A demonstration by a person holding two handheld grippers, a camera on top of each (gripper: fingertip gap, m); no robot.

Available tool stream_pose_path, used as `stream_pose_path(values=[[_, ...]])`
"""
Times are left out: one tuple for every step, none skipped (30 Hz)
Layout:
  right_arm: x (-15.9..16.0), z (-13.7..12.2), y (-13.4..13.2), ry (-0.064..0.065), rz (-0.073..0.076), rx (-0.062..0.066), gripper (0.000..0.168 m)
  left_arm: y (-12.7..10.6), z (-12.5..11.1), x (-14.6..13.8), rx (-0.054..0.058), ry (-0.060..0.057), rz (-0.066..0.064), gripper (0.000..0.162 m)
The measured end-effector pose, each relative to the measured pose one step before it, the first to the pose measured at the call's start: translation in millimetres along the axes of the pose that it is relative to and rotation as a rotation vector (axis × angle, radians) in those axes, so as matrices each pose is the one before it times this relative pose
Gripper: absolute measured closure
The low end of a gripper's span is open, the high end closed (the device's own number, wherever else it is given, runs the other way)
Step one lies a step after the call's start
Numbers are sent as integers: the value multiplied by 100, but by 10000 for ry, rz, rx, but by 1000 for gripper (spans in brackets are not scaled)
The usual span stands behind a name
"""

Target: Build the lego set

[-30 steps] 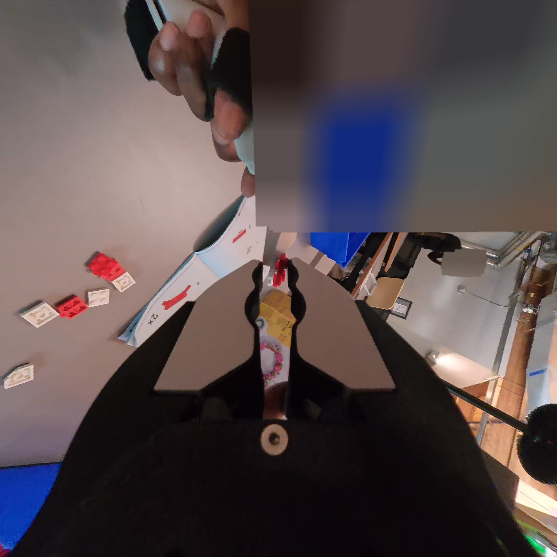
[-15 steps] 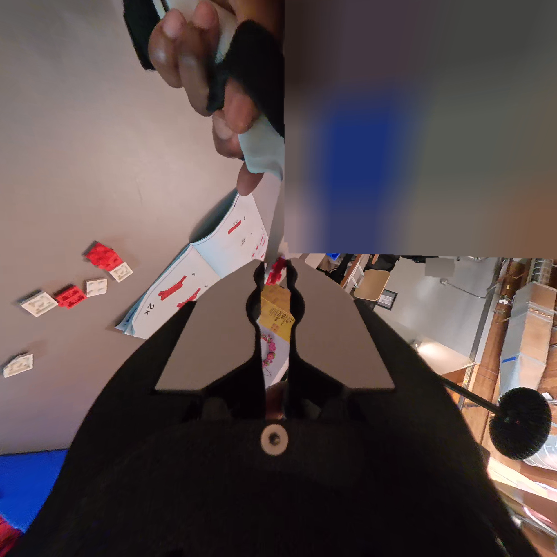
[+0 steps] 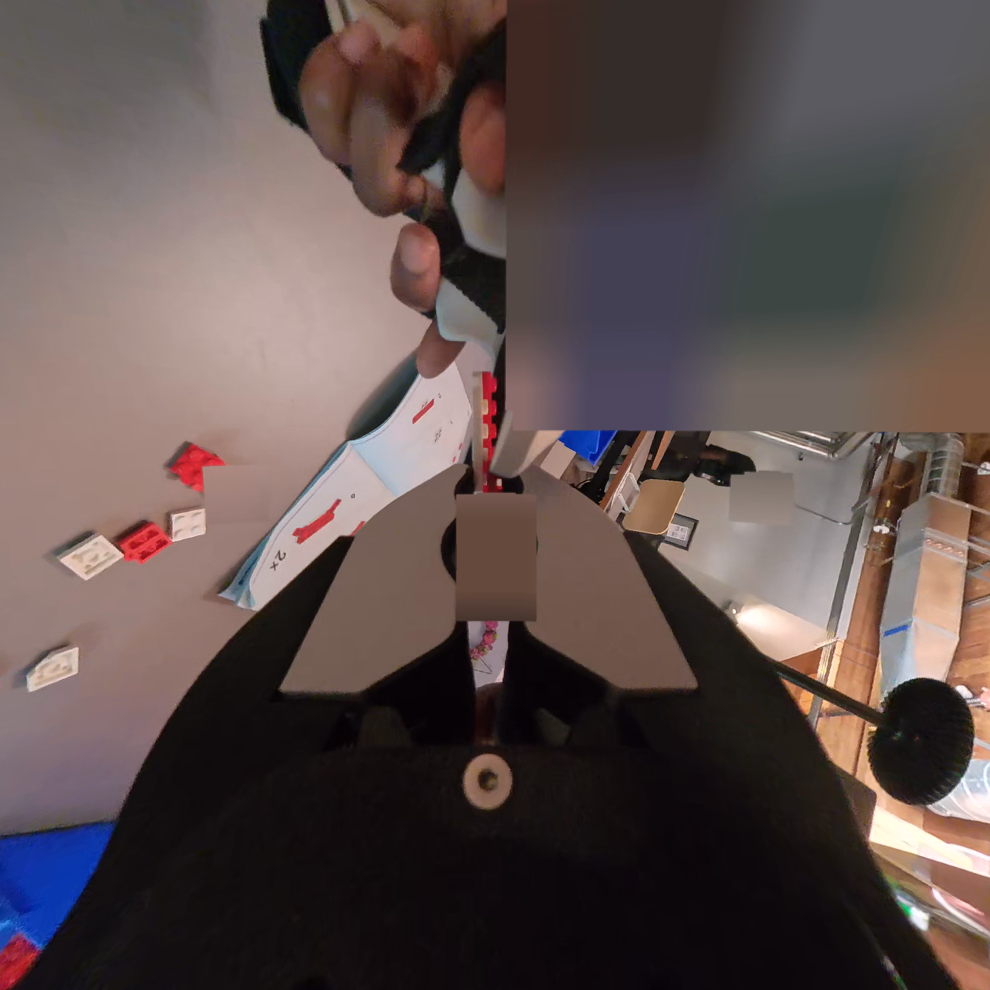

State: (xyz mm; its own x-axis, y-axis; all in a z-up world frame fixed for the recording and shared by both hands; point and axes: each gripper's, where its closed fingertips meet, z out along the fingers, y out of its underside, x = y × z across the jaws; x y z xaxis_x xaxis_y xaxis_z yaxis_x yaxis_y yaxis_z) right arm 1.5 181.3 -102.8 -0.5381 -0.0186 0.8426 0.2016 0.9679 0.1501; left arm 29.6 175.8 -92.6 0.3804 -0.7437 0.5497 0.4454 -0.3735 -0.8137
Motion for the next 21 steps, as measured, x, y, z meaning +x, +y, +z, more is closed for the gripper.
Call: stream_pose_path(values=[[72, -6, -85, 29, 277, 43, 158, -18, -114, -90, 81, 88, 66, 111], [91, -45, -27, -15, 313, 74, 158, 11, -105, 198, 32, 263, 39, 109], [152, -67, 71, 78, 185, 28, 158, 62, -108, 401, -70, 397, 95, 103], [75, -51, 166, 82, 41, -35, 158, 128, -142, 32, -190, 136, 181, 104], [-58, -53, 185, 10, 79, -61, 158, 177, -186, -302, -238, -92, 418, 109], [-81, -51, 100, -11, 220, -2, 158, 130, -244, -516, -199, -290, 572, 117], [-159, -52, -25, -82, 305, 81, 158, -58, -259, -520, -51, -377, 601, 124], [-180, -18, 42, -118, 330, 30, 158, -125, -198, -178, -8, -211, 590, 128], [-17, -7, 79, 1, 269, -2, 158, -3, -110, 84, -117, -79, 633, 132], [38, -27, -27, 13, 238, 71, 158, 196, -16, -92, -233, -201, 607, 134], [53, -45, -76, -14, 301, 104, 158, 339, 43, -66, -294, -182, 604, 135], [51, -34, -83, -22, 301, 107, 158, 222, 62, 76, -166, -87, 426, 135], [-23, -13, -20, -42, 186, 62, 158, -33, 38, 8, 31, -118, 153, 136], [-60, 13, 67, -2, -4, -18, 158, -203, -11, -15, 161, -71, -63, 137], [-84, 35, 85, -2, -86, -54, 158, -63, 17, -179, 75, -67, -194, 139], [-205, 60, 114, -90, -59, -107, 158, 96, 42, -164, -8, 17, -187, 141], [-168, 68, 89, -57, -40, -91, 158, 140, 4, -45, -45, 106, -154, 142], [-192, 73, 83, -49, -69, -93, 158, 183, -4, -50, -84, 62, -99, 143], [-130, 67, 75, 11, -119, -93, 158, 161, 16, -97, -84, -27, -36, 143], [-110, 95, 105, 21, -147, -127, 158, 184, 57, -107, -97, -85, -6, 144], [-67, 101, 94, 51, -104, -112, 158, 119, 48, -127, -49, -70, -31, 144]])
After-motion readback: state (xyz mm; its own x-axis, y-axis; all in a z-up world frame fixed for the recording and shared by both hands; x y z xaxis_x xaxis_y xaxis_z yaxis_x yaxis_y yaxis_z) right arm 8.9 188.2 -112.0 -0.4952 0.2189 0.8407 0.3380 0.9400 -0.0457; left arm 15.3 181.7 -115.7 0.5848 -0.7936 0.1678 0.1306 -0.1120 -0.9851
